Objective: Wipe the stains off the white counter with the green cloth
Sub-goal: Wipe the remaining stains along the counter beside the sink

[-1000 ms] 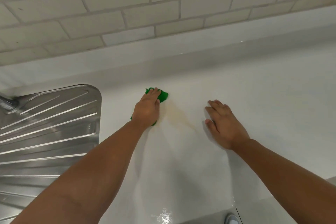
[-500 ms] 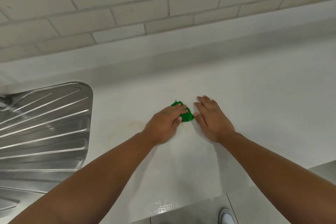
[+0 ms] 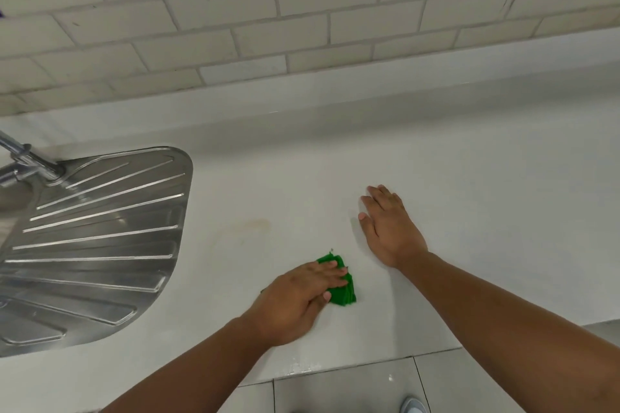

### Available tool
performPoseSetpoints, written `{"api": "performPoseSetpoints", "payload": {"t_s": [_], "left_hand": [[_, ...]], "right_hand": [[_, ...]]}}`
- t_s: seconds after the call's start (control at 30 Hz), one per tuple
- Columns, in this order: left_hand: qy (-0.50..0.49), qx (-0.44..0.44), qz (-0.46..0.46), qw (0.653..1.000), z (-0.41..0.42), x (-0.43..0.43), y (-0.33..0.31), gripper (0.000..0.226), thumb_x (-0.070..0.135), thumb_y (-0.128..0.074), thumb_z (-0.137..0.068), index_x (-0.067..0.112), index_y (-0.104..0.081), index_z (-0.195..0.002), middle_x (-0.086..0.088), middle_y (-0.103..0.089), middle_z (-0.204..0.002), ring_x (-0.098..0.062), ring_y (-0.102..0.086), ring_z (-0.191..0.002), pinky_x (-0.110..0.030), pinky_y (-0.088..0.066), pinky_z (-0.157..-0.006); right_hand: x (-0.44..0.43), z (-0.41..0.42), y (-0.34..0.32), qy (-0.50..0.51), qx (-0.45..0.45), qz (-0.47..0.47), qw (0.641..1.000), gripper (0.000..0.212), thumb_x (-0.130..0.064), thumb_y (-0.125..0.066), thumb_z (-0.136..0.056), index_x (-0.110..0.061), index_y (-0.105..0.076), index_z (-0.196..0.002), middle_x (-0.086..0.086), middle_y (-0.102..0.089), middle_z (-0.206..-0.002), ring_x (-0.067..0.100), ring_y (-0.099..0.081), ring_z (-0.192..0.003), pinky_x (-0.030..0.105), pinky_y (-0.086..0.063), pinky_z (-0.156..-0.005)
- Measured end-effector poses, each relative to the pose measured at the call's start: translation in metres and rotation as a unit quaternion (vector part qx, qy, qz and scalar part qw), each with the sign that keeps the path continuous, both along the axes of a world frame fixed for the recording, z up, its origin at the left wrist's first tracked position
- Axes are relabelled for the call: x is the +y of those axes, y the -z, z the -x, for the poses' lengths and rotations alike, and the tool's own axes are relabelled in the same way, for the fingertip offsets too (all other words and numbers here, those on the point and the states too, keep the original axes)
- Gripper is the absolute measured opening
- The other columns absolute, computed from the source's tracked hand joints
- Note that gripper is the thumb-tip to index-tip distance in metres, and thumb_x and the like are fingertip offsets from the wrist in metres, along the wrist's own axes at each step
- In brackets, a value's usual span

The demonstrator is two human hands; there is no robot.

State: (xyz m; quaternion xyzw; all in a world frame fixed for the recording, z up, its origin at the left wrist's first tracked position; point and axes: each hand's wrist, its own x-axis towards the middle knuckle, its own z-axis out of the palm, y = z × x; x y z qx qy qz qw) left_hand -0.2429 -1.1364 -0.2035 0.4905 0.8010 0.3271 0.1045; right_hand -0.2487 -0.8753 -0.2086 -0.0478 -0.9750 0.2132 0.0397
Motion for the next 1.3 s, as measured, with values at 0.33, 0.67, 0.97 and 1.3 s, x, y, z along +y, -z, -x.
{"api": "performPoseSetpoints", "payload": {"t_s": [0.33,0.67,0.97,1.3], "left_hand": [[-0.406,-0.026,-0.002,0.913,-0.017,-0.088,0.003,0.041,0.019,-0.043,-0.100,0.032,-0.051,-0.138,0.021,-0.044,-0.145,-0.003,-0.040,-0.136,-0.027,-0.034,-0.113],[-0.557,-0.017,0.047,0.829,0.070,-0.090,0.004,0.045,0.010,-0.038,-0.100,0.008,-0.041,-0.145,-0.009,-0.039,-0.153,-0.025,-0.029,-0.144,-0.039,-0.021,-0.120],[-0.309,0.004,0.042,0.950,0.123,-0.044,-0.001,0.042,0.017,-0.042,-0.102,0.021,-0.047,-0.143,0.007,-0.041,-0.151,-0.003,-0.028,-0.142,-0.017,-0.017,-0.113],[-0.113,0.010,0.031,0.993,0.041,-0.046,0.005,0.046,0.033,-0.032,-0.101,0.021,-0.051,-0.141,0.014,-0.042,-0.149,0.000,-0.028,-0.143,-0.025,-0.021,-0.119]], "right_hand": [[-0.006,-0.012,-0.007,0.002,0.089,0.062,0.994,0.058,-0.046,-0.030,-0.098,-0.008,-0.055,-0.134,0.005,-0.046,-0.147,0.022,-0.034,-0.140,0.041,-0.032,-0.115],[-0.041,-0.017,-0.006,-0.066,0.062,0.002,0.996,0.057,-0.046,-0.029,-0.098,-0.012,-0.052,-0.137,0.003,-0.042,-0.151,0.021,-0.030,-0.143,0.040,-0.027,-0.118],[-0.046,-0.048,0.001,-0.056,0.056,-0.026,0.996,0.051,-0.043,-0.031,-0.100,-0.013,-0.051,-0.137,0.003,-0.041,-0.151,0.020,-0.027,-0.144,0.040,-0.025,-0.119],[-0.036,-0.079,-0.005,-0.087,0.014,-0.058,0.994,0.054,-0.045,-0.026,-0.101,-0.014,-0.049,-0.140,0.003,-0.037,-0.154,0.020,-0.023,-0.145,0.041,-0.018,-0.121]]}}
